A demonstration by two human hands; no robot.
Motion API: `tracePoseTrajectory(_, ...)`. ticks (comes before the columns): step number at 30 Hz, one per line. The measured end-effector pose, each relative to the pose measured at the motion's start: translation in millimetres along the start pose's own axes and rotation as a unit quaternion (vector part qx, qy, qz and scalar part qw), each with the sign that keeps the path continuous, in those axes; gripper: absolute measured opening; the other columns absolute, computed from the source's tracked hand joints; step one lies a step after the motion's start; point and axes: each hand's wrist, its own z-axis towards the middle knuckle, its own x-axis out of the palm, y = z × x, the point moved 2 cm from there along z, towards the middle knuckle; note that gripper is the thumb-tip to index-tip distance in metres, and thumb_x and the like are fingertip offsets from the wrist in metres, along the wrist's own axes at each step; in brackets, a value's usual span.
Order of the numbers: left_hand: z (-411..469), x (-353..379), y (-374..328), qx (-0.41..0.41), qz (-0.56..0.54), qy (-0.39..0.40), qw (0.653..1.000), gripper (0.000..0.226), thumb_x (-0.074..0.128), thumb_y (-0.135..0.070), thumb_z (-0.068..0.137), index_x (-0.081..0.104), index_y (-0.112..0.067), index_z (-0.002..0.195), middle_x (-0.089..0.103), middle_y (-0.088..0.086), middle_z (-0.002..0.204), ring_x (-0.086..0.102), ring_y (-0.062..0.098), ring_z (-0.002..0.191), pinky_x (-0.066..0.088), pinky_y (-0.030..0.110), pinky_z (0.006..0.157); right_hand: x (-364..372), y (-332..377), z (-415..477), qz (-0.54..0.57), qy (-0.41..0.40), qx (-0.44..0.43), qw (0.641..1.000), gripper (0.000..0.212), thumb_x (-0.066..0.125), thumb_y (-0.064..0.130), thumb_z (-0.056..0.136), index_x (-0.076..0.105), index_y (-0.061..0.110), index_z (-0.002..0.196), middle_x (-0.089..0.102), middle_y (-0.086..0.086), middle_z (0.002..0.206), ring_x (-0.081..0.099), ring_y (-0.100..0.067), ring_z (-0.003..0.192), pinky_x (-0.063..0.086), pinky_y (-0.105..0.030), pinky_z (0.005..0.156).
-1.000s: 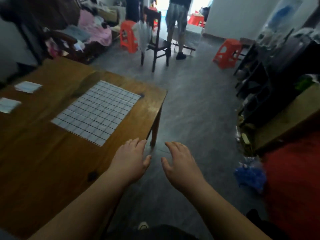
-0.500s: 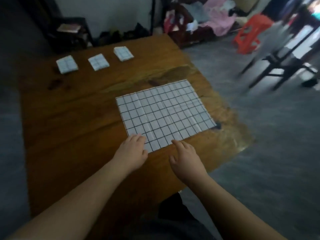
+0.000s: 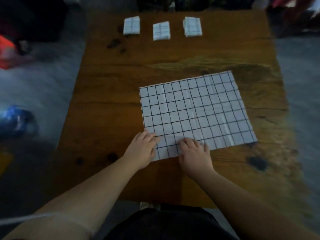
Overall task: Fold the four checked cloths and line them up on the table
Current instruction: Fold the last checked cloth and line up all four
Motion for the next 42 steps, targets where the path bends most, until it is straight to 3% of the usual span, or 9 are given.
tracePoseTrajectory(10, -92.0, 58.8, -28.8, 0.001, 0.012, -0.024, 1.0, 0.047, 0.044, -0.036, 0.099, 0.046, -0.022, 0.144, 0.044, 0.004, 0.144, 0.034, 0.026, 0.14, 0.022, 0.044, 0.121, -1.6, 30.9, 15.9, -0.059, 0.043, -0.082, 0.994, 0.056, 0.04, 0.026, 0.102, 0.027, 0.022, 0.156, 0.022, 0.0, 0.164, 0.013, -0.024, 0.154, 0.009, -0.054, 0.125)
tracePoseTrajectory(14, -120.9, 73.4, -30.7, 0.06, -0.039, -0.03, 0.997, 0.052, 0.047, -0.033, 0.1, 0.04, -0.022, 0.151, 0.038, 0.001, 0.15, 0.024, 0.02, 0.145, 0.018, 0.039, 0.123, 25.5, 50.7, -18.7, -0.048, 0.026, -0.053, 0.997, 0.065, 0.048, 0.025, 0.098, 0.021, 0.02, 0.158, 0.021, -0.003, 0.164, 0.011, -0.025, 0.154, 0.014, -0.051, 0.125)
tracePoseTrajectory(19, -140.3, 57.3, 3.6, 0.018, -0.105, -0.08, 0.991, 0.055, 0.046, -0.026, 0.103, 0.032, -0.024, 0.156, 0.028, -0.004, 0.162, 0.012, 0.016, 0.154, 0.009, 0.035, 0.125, 62.4, 78.2, -75.2, 0.008, 0.007, -0.053, 0.999, 0.067, 0.049, 0.022, 0.098, 0.021, 0.019, 0.159, 0.017, -0.003, 0.167, 0.009, -0.024, 0.155, 0.014, -0.043, 0.126)
tracePoseTrajectory(22, -138.6, 49.4, 44.3, -0.035, -0.071, -0.085, 0.993, 0.065, 0.046, -0.031, 0.103, 0.018, -0.024, 0.161, 0.013, -0.001, 0.169, 0.0, 0.019, 0.156, 0.002, 0.037, 0.123, 84.2, 87.3, -91.9, 0.017, 0.002, -0.048, 0.999, 0.065, 0.045, 0.032, 0.102, 0.018, 0.022, 0.161, 0.012, 0.0, 0.169, 0.006, -0.022, 0.156, 0.01, -0.04, 0.126)
tracePoseTrajectory(25, -128.0, 49.0, 74.6, -0.032, 0.012, -0.02, 0.999, 0.071, 0.04, -0.044, 0.104, 0.006, -0.022, 0.162, 0.001, 0.002, 0.171, -0.009, 0.023, 0.156, -0.005, 0.043, 0.123, 96.2, 86.2, -98.9, 0.014, -0.02, -0.029, 0.999, 0.063, 0.044, 0.034, 0.102, 0.022, 0.024, 0.16, 0.017, 0.002, 0.168, 0.01, -0.022, 0.155, 0.01, -0.039, 0.125)
tracePoseTrajectory(30, -155.5, 66.8, 71.0, 0.043, 0.057, -0.011, 0.997, 0.066, 0.041, -0.051, 0.102, 0.022, -0.024, 0.16, 0.023, 0.002, 0.165, 0.011, 0.025, 0.154, 0.007, 0.045, 0.125, 110.9, 74.7, -133.1, -0.001, -0.045, -0.005, 0.999, 0.057, 0.05, 0.028, 0.096, 0.038, 0.024, 0.152, 0.034, 0.002, 0.16, 0.026, -0.022, 0.149, 0.024, -0.041, 0.122)
tracePoseTrajectory(36, -212.9, 104.8, 55.9, 0.056, 0.041, -0.041, 0.997, 0.069, 0.057, -0.05, 0.095, 0.03, -0.03, 0.156, 0.034, 0.001, 0.151, 0.029, 0.024, 0.142, 0.018, 0.043, 0.121, 126.4, 66.3, -163.5, -0.026, -0.055, -0.017, 0.998, 0.059, 0.064, 0.025, 0.087, 0.046, 0.022, 0.144, 0.043, 0.001, 0.152, 0.037, -0.025, 0.143, 0.032, -0.045, 0.118)
tracePoseTrajectory(42, -211.0, 107.8, 64.6, 0.046, 0.046, -0.038, 0.997, 0.097, 0.072, -0.046, 0.087, 0.012, -0.023, 0.161, 0.02, 0.004, 0.16, 0.016, 0.027, 0.151, 0.012, 0.046, 0.126, 116.3, 65.8, -154.8, -0.05, -0.04, 0.008, 0.998, 0.074, 0.063, 0.019, 0.089, 0.029, 0.026, 0.153, 0.031, 0.004, 0.156, 0.025, -0.022, 0.147, 0.023, -0.042, 0.121)
